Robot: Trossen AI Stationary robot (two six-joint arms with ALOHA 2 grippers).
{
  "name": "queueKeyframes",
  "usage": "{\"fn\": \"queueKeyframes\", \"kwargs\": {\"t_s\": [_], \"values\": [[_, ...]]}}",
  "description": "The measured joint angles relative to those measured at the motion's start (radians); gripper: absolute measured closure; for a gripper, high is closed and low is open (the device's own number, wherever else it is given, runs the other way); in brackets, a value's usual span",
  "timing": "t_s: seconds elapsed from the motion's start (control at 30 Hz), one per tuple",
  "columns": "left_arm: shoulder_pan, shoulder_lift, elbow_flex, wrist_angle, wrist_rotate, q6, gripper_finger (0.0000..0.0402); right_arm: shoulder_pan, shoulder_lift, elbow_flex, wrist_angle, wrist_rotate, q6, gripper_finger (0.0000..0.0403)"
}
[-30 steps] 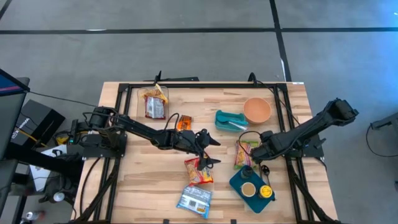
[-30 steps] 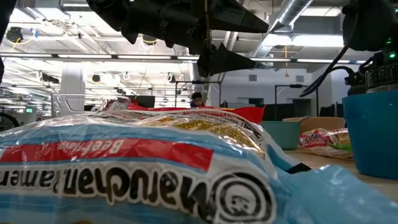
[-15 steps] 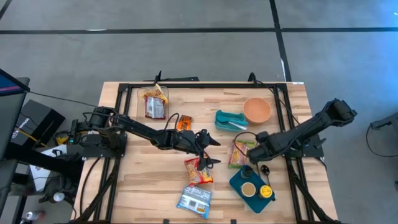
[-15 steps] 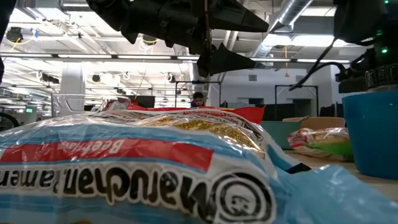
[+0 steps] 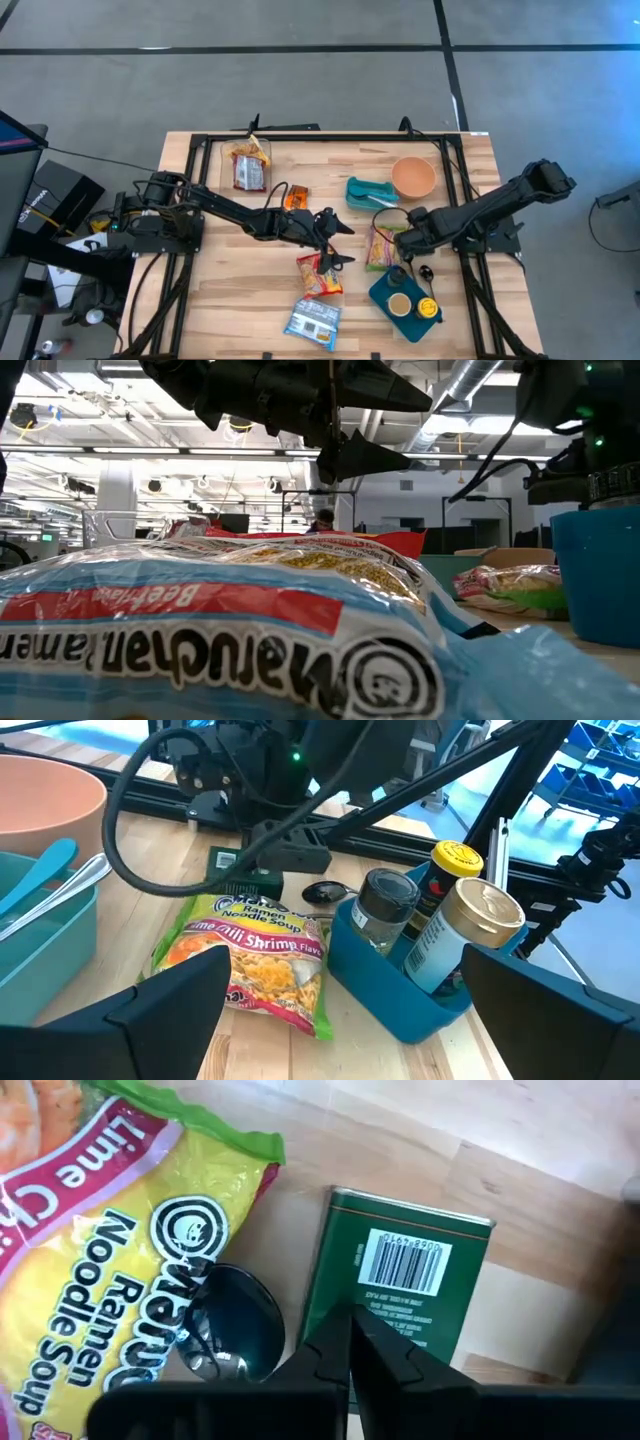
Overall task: Pick & Place Food Item
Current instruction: Put the green seasoning can into the blue bin
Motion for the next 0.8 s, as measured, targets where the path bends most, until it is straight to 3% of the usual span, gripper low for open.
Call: {"fn": "queueKeyframes", "kwargs": {"t_s": [0.53, 0.8], "values": [[0.000, 0.000, 0.000, 0.004, 0.000, 0.000, 0.0011, -0.063, -0.155, 0.000, -0.059, -0.034, 0.003, 0.0402], [0.000, 0.000, 0.000, 0.004, 0.000, 0.000, 0.0011, -0.106, -0.155, 0.000, -0.060, -0.085, -0.023, 0.0343]]}}
